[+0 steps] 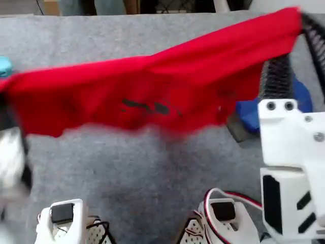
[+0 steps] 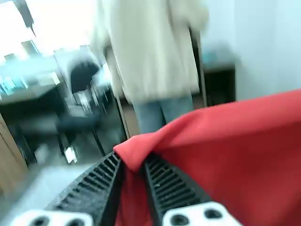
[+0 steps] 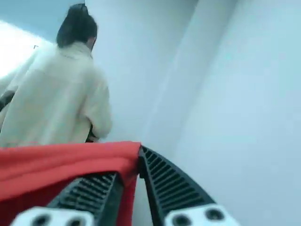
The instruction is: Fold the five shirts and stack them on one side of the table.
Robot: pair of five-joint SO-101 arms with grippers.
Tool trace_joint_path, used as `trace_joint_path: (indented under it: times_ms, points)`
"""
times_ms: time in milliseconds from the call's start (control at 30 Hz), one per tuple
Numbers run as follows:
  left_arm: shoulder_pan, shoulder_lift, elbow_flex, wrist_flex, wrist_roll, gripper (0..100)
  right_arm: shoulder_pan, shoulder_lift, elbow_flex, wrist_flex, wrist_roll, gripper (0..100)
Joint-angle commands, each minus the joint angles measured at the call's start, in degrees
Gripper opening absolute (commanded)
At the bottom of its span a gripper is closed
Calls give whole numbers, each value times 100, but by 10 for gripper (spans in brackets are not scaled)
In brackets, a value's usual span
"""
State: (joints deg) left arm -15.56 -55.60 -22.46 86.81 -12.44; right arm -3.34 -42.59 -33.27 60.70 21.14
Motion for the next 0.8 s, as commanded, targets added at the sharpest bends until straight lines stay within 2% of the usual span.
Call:
trace_joint_path:
  times_ms: [0,233,500,767]
  points:
    - [-84,35,-75,-185,-35,29,70,-22,303,-527,-114,15]
    - [-92,-18,259,53,-44,29,70,-40,224,-185,62,15]
    - [-31,-132,-57,1415,-53,29,44,-40,-804,1380,703,15]
    - [-92,-1169,-84,1407,-53,29,44,-13,-2316,1741,853,15]
